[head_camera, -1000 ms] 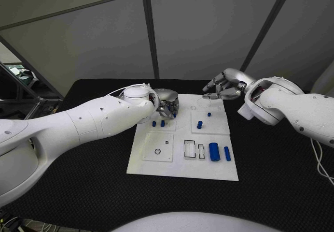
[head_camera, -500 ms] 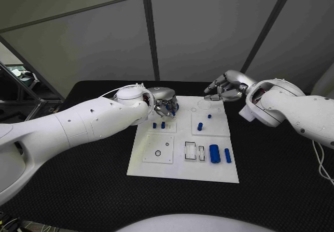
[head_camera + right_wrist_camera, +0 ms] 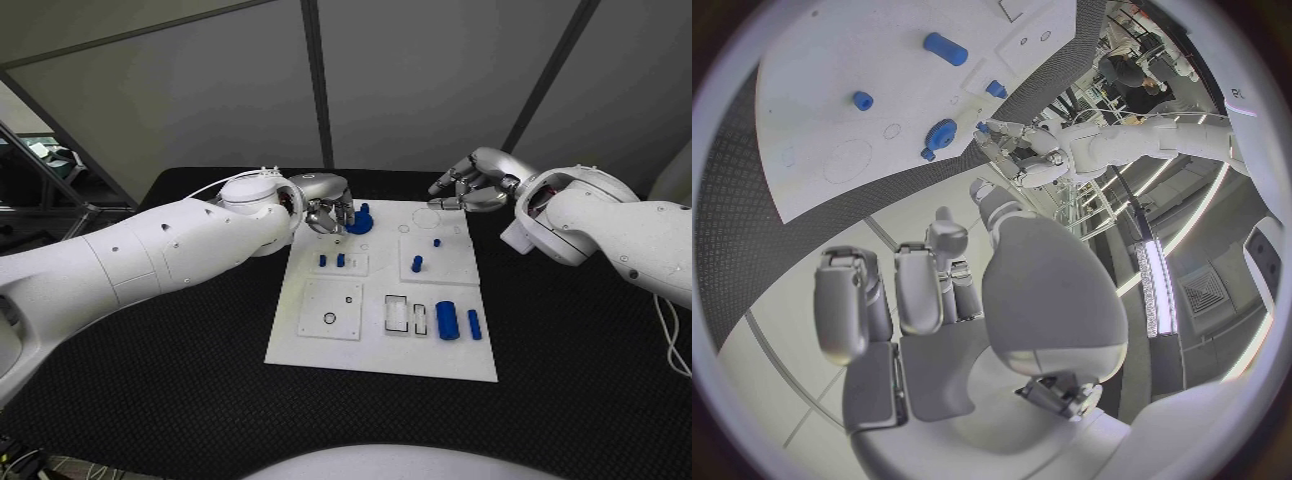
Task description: Assemble the parts on the task board
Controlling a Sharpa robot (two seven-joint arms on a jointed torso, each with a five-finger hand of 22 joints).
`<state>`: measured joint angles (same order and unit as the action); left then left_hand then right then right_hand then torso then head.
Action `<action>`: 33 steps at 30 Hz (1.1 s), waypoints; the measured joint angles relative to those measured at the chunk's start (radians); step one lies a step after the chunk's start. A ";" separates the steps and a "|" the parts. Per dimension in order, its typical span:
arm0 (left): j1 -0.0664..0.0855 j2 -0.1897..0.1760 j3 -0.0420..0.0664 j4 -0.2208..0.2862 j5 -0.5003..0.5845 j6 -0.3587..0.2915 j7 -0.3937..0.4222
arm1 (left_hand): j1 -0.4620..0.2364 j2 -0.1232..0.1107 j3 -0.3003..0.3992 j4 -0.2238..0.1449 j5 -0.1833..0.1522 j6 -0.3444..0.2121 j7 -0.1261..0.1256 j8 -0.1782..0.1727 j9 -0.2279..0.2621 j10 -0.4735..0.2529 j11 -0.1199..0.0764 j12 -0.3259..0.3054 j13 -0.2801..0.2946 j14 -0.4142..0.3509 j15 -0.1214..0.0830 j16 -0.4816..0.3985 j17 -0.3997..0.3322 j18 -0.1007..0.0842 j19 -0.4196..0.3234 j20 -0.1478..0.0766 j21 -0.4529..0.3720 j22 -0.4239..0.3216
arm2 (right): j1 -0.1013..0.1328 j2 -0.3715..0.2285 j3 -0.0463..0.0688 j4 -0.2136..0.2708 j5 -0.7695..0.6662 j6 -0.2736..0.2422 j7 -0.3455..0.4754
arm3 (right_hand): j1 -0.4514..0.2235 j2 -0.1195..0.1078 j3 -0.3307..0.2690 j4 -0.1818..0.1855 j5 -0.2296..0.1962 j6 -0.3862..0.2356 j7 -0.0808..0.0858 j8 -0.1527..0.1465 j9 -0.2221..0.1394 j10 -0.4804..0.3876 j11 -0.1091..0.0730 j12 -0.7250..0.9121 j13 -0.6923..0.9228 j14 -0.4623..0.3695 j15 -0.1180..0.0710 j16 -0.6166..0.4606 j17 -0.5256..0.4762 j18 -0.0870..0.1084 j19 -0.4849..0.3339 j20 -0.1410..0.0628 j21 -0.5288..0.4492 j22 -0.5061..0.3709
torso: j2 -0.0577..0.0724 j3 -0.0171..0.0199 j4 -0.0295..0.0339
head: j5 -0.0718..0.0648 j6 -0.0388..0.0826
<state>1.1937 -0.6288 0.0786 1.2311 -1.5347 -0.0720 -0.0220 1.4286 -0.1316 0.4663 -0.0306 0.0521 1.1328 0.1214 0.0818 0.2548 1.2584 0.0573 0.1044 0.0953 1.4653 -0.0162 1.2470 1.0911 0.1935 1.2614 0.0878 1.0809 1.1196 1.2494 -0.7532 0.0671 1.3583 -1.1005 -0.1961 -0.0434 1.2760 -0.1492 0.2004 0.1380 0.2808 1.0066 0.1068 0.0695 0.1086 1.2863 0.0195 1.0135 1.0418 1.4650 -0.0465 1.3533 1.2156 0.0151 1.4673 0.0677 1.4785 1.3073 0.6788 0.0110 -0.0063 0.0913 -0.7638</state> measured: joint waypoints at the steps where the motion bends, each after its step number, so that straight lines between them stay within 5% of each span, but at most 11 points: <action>1: 0.000 -0.003 0.000 0.002 0.001 0.001 -0.001 | 0.000 0.000 0.000 0.000 0.000 0.000 0.000 0.000 0.000 0.000 0.000 0.000 0.000 0.000 0.000 0.000 -0.001 0.000 0.000 0.000 0.000 0.000 | 0.000 0.000 0.000 0.000 0.000 0.000 0.000 | 0.000 0.000 0.000 0.000 0.000 0.000 0.000 0.000 0.000 0.000 0.000 0.000 0.000 0.000 0.000 0.000 0.000 0.000 0.000 0.000 0.000 0.000 | 0.000 0.0000 0.0000 | 0.000 0.000; 33: -0.016 -0.018 -0.001 -0.010 0.013 0.069 -0.031 | -0.013 -0.005 0.000 0.000 0.000 0.000 0.000 -0.001 -0.002 0.000 0.000 -0.004 -0.002 0.000 0.000 0.000 -0.005 0.000 0.000 0.000 0.000 0.000 | 0.000 0.001 0.000 -0.003 0.000 0.000 -0.001 | 0.000 0.000 0.000 0.000 0.000 0.000 0.000 0.000 0.000 0.000 0.000 0.000 0.000 0.000 0.000 0.000 0.000 0.000 0.000 0.000 0.000 0.000 | 0.001 0.0006 -0.0030 | 0.006 -0.003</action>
<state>1.1774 -0.6470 0.0776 1.2213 -1.5212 -0.0030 -0.0527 1.4159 -0.1368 0.4663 -0.0305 0.0522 1.1327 0.1214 0.0812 0.2530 1.2583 0.0575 0.0999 0.0933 1.4653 -0.0162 1.2470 1.0859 0.1934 1.2613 0.0878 1.0808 1.1192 1.2492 -0.7523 0.0670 1.3558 -1.1008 -0.1960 -0.0441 1.2763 -0.1496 0.2004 0.1380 0.2808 1.0066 0.1068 0.0695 0.1083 1.2862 0.0196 1.0135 1.0416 1.4650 -0.0466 1.3533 1.2153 0.0151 1.4672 0.0677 1.4785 1.3073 0.6795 0.0116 -0.0093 0.0975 -0.7671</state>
